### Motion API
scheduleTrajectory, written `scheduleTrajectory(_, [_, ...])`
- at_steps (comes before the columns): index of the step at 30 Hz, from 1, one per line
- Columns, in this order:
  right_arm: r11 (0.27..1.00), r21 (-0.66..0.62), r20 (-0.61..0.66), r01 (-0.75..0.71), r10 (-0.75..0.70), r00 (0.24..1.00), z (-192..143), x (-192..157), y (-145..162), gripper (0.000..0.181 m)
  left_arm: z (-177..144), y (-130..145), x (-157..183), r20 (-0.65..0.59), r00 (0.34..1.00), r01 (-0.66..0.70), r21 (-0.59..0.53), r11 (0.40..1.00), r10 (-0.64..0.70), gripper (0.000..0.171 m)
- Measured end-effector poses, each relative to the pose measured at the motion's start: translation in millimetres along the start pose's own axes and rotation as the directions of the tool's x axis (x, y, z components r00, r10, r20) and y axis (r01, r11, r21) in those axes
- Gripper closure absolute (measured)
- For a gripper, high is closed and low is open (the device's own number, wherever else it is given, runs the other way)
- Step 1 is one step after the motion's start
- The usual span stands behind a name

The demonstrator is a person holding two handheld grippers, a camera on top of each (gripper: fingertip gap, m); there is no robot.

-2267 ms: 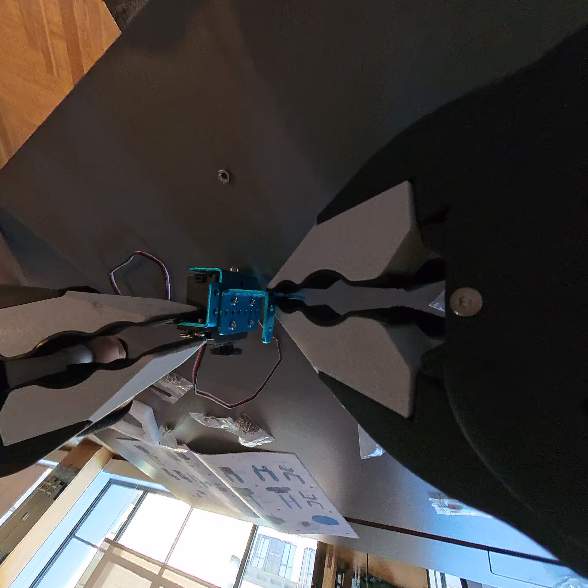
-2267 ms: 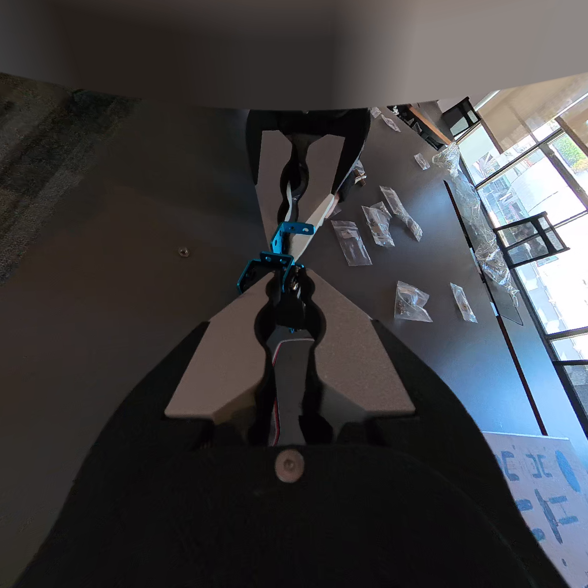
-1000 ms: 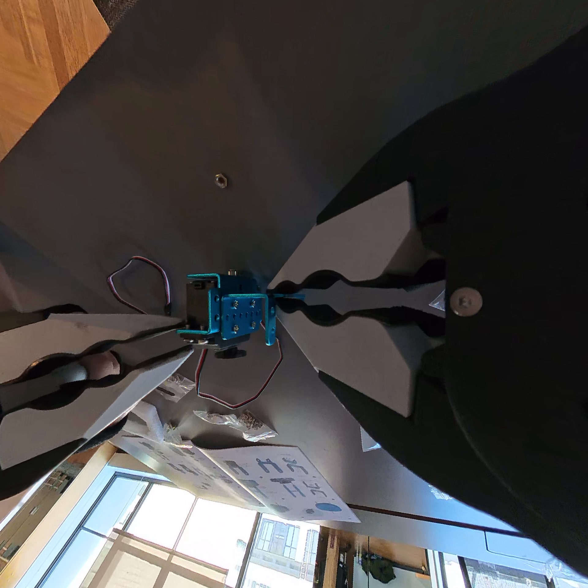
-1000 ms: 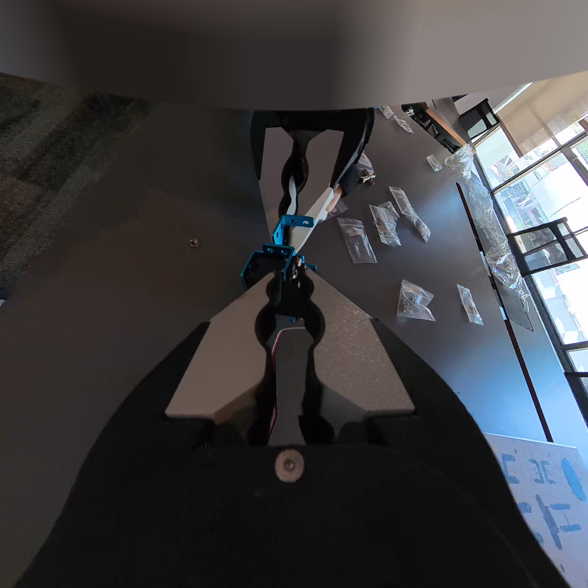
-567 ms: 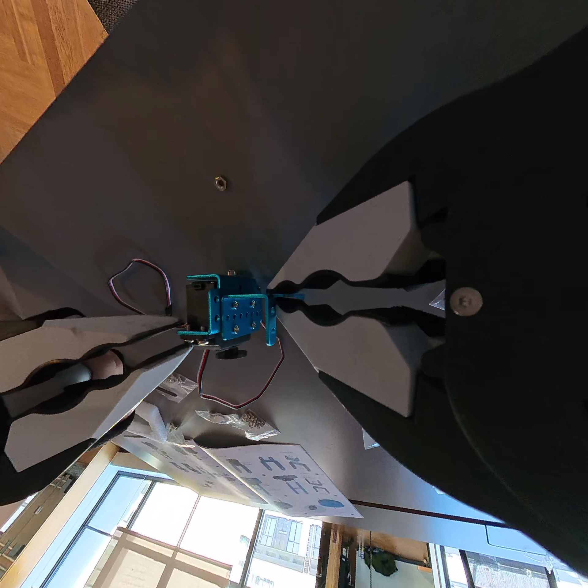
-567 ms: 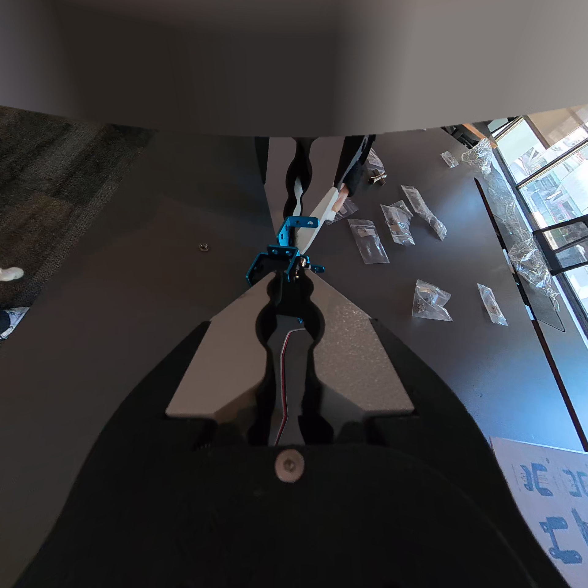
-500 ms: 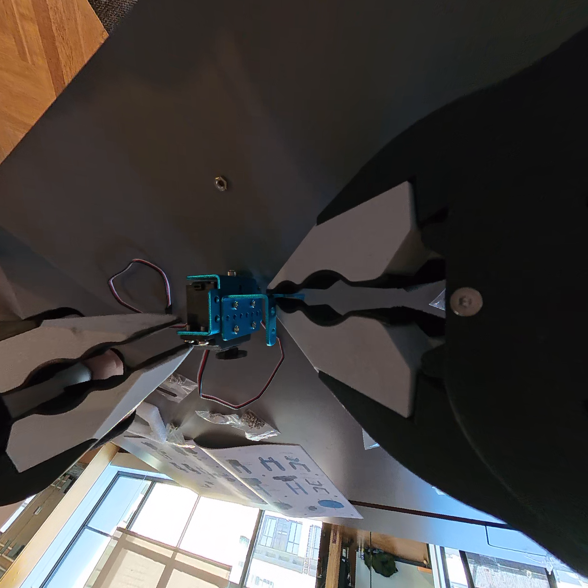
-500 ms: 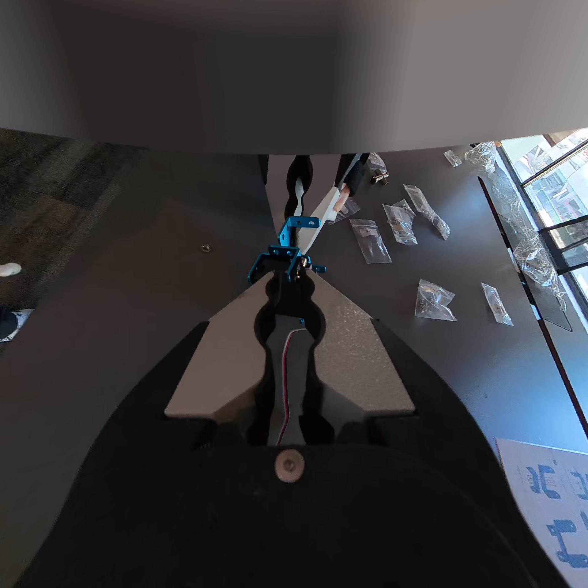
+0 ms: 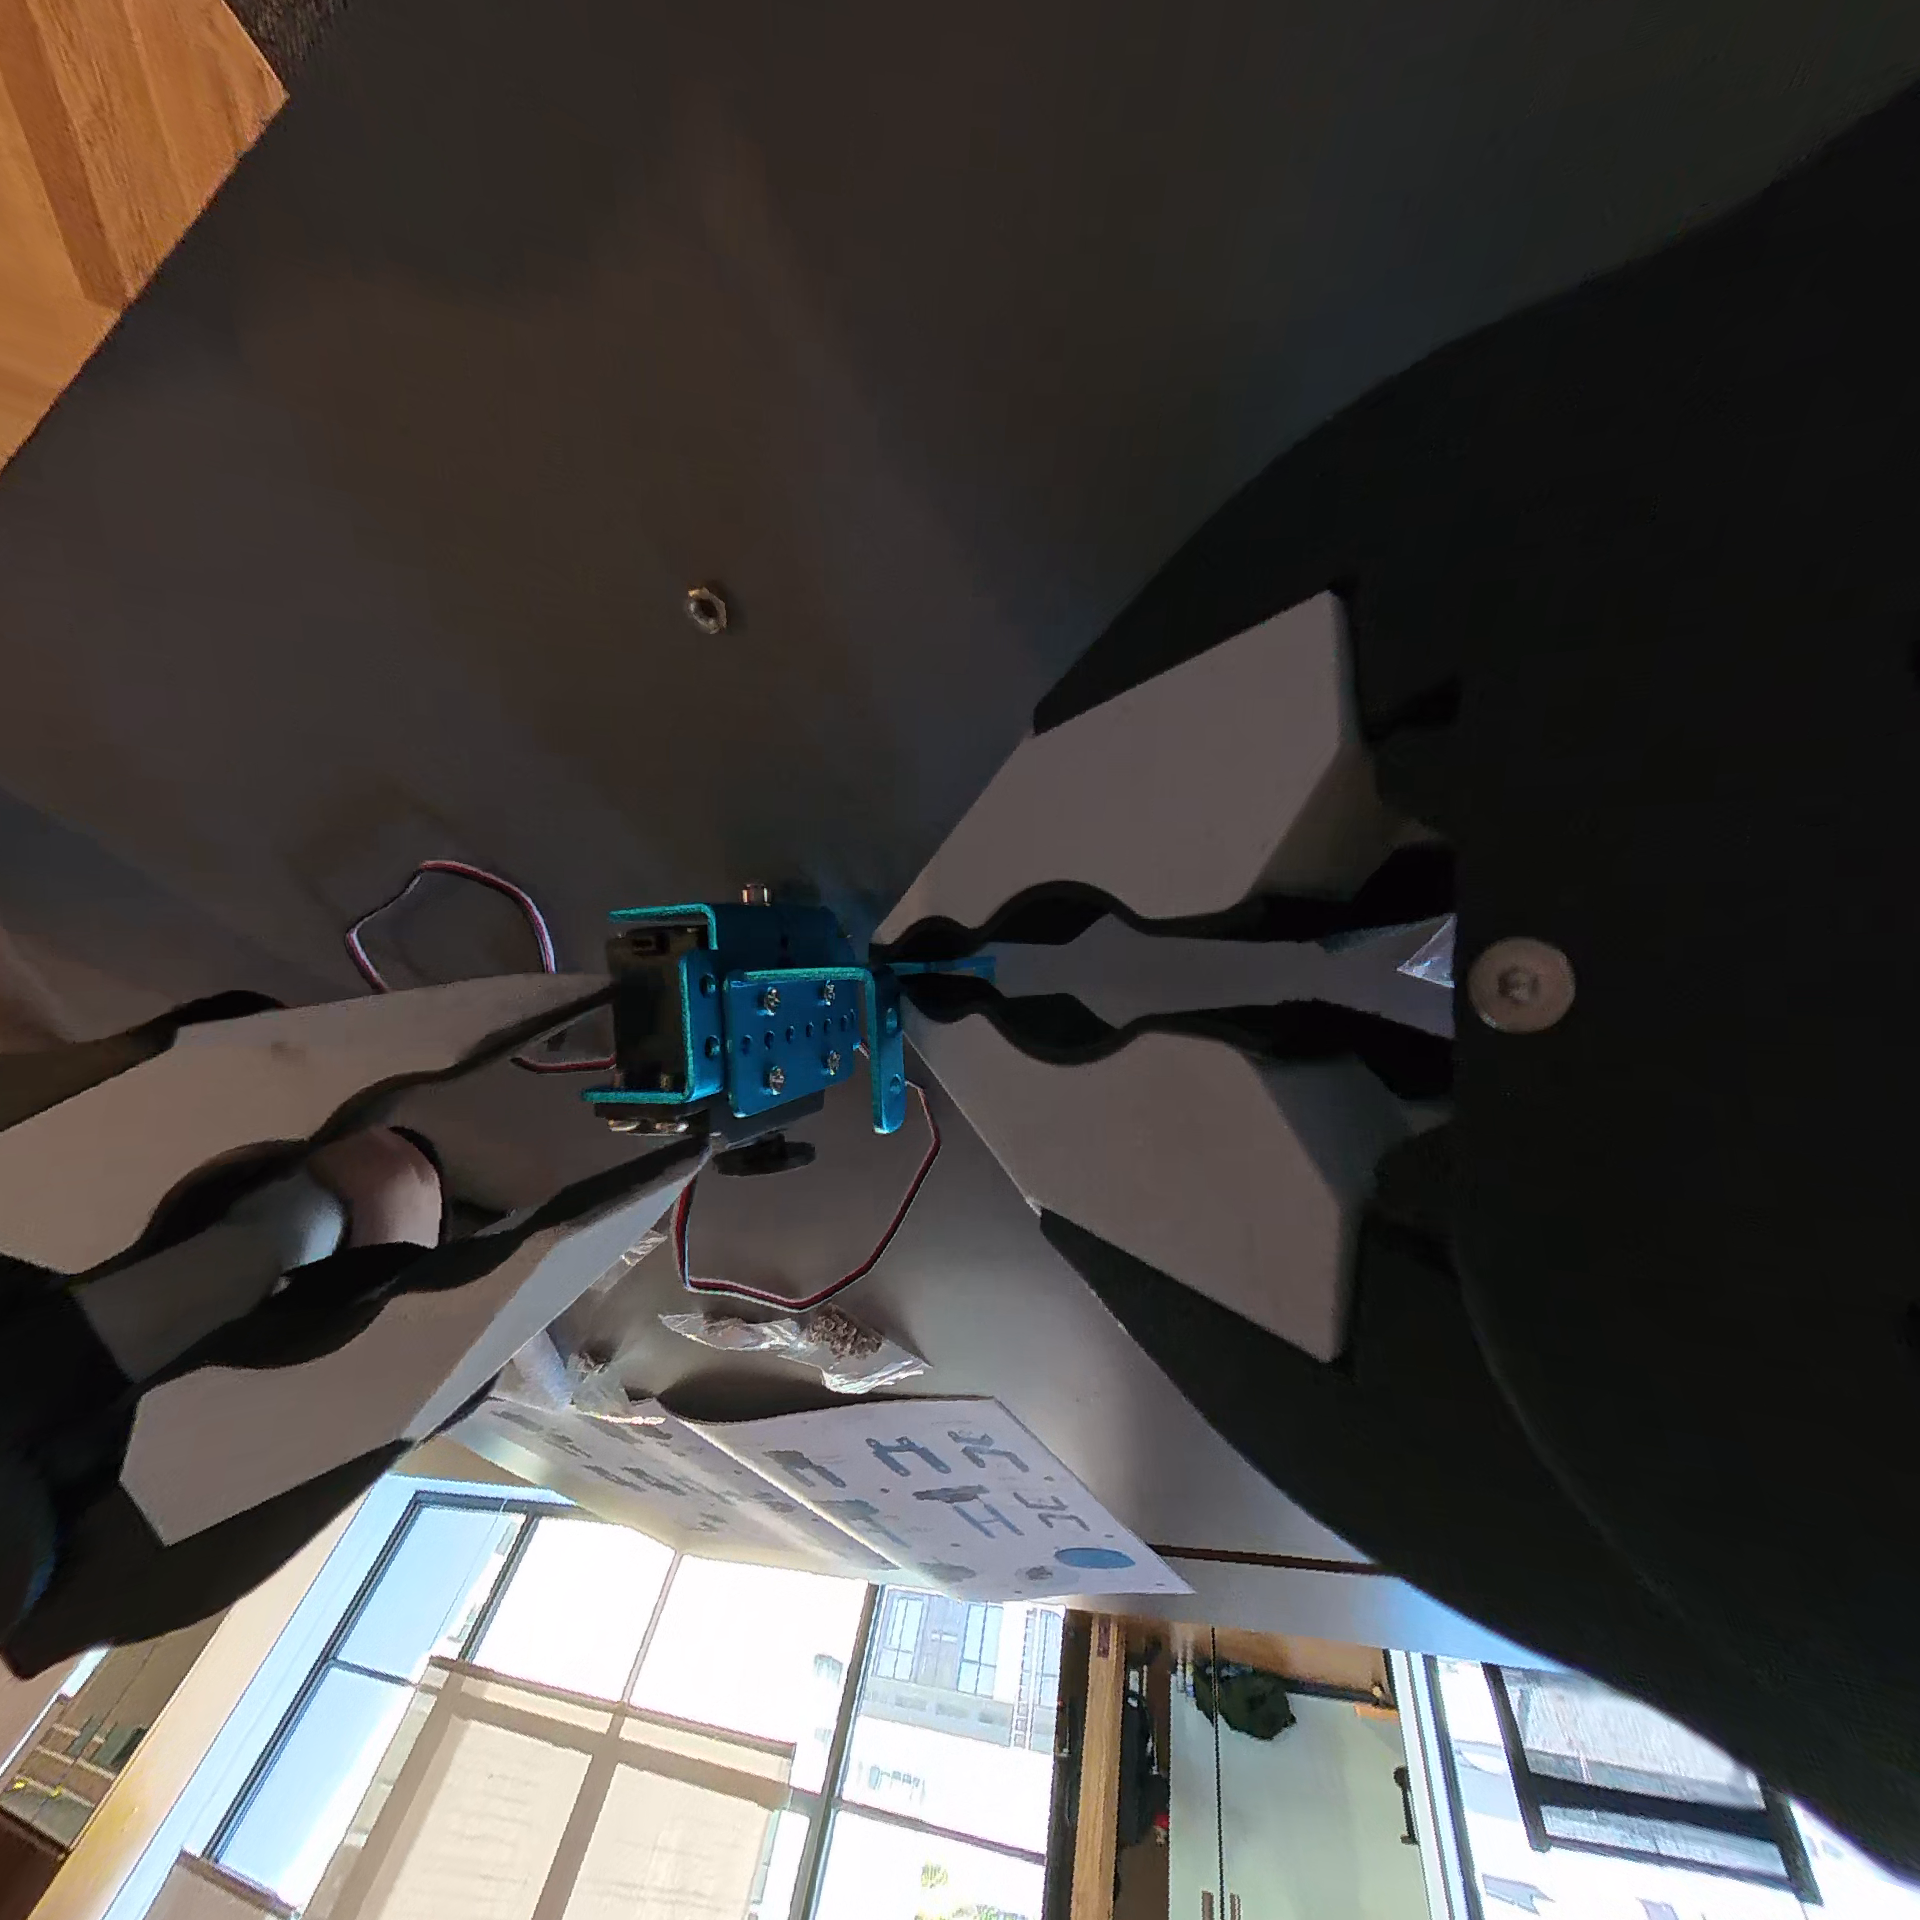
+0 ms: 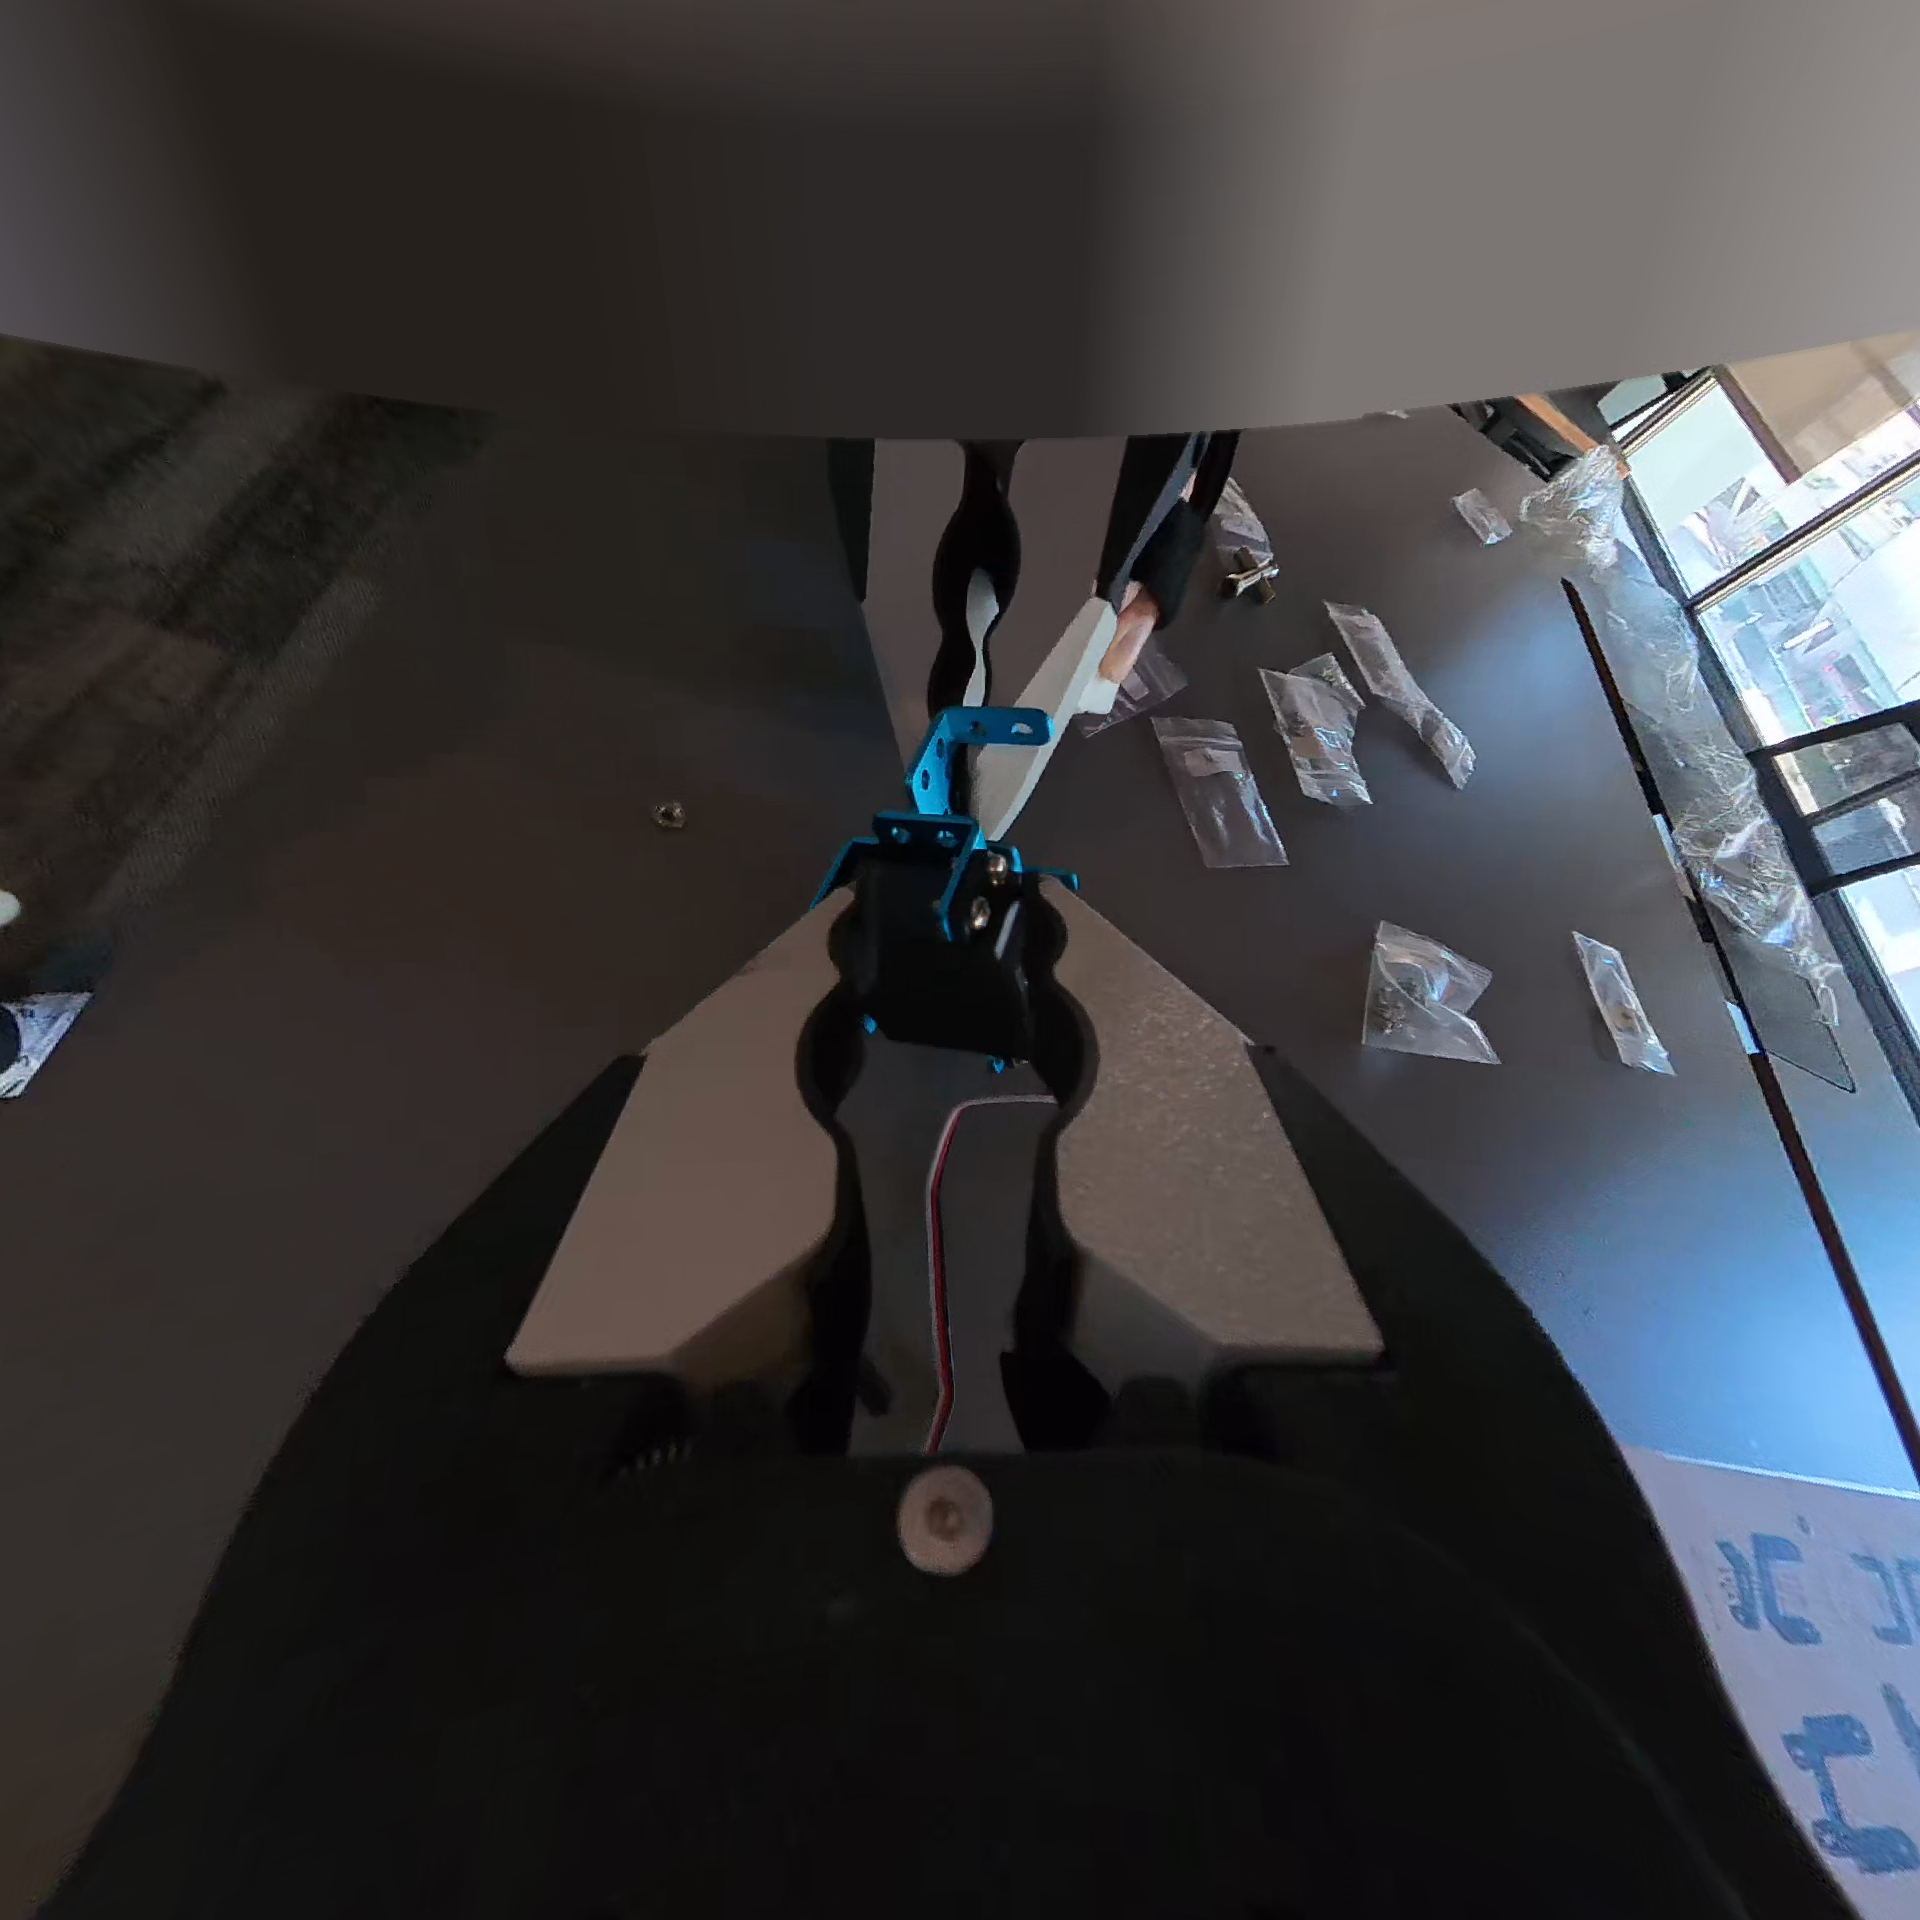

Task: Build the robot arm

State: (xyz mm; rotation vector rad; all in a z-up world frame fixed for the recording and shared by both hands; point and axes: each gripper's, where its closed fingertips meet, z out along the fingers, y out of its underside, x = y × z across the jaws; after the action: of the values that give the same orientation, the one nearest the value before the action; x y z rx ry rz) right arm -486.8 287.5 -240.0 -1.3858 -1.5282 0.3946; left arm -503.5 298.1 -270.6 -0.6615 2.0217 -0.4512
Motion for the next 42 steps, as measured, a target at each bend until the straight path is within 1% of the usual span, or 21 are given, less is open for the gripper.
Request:
scheduleTrajectory(2, [0.999,0.022,0.02,-0.027,0.027,0.999,-2,-1,-3,0.154,0,-1,0,0.01,1.0,-0.024,-0.006,1.0,0.024,0.17])
scheduleTrajectory(4, [0.995,0.048,0.042,-0.085,0.083,0.996,-7,2,-6,0.156,0,-1,0,0.017,0.999,-0.043,-0.012,0.999,0.043,0.17])
scheduleTrajectory(6, [0.988,0.065,0.068,-0.141,0.136,0.988,-12,4,-6,0.164,0,-2,0,0.022,0.998,-0.056,-0.016,0.998,0.056,0.17])
scheduleTrajectory(7, [0.985,0.073,0.074,-0.155,0.149,0.986,-13,5,-7,0.165,0,-2,0,0.023,0.998,-0.06,-0.017,0.998,0.06,0.17])
scheduleTrajectory(13, [0.982,0.079,0.059,-0.172,0.167,0.984,-13,9,-6,0.166,0,-2,1,0.026,0.997,-0.072,-0.023,0.997,0.073,0.17])
scheduleTrajectory(16, [0.981,0.082,0.071,-0.178,0.173,0.982,-11,6,-7,0.166,0,-2,1,0.025,0.997,-0.071,-0.024,0.997,0.071,0.17])
scheduleTrajectory(18, [0.982,0.082,0.075,-0.168,0.162,0.984,-8,4,-8,0.162,0,-2,1,0.024,0.997,-0.066,-0.024,0.998,0.067,0.17])
scheduleTrajectory(20, [0.989,0.077,0.046,-0.128,0.125,0.991,-5,4,-9,0.16,0,-2,0,0.021,0.998,-0.056,-0.023,0.998,0.057,0.171])
scheduleTrajectory(22, [0.996,0.062,0.004,-0.061,0.061,0.998,-5,4,-10,0.163,0,-2,0,0.016,0.999,-0.044,-0.021,0.999,0.044,0.171])
scheduleTrajectory(23, [0.997,0.058,-0.004,-0.044,0.044,0.999,-4,4,-10,0.167,0,-2,0,0.015,0.999,-0.039,-0.021,0.999,0.039,0.17])
scheduleTrajectory(25, [0.996,0.042,0.009,-0.073,0.072,0.997,-2,2,-9,0.167,0,-1,0,0.015,0.999,-0.036,-0.021,0.999,0.037,0.17])
scheduleTrajectory(28, [0.99,0.033,0.05,-0.135,0.133,0.99,-1,0,-7,0.161,1,-1,0,0.012,0.999,-0.029,-0.018,0.999,0.03,0.17])
scheduleTrajectory(31, [0.992,0.028,0.031,-0.119,0.119,0.992,0,2,-6,0.161,1,-1,0,0.009,1.0,-0.022,-0.016,1.0,0.023,0.17])
scheduleTrajectory(33, [0.996,0.021,0.008,-0.092,0.092,0.996,0,3,-6,0.165,1,-1,0,0.01,1.0,-0.023,-0.017,1.0,0.023,0.17])
scheduleTrajectory(34, [0.997,0.018,-0.005,-0.074,0.074,0.997,-1,4,-6,0.17,1,-1,0,0.009,1.0,-0.019,-0.015,1.0,0.019,0.17])
scheduleTrajectory(42, [0.999,-0.026,-0.071,-0.031,0.03,0.997,0,9,-3,0.172,2,1,-1,-0.004,1.0,0.029,-0.012,0.999,-0.029,0.17])
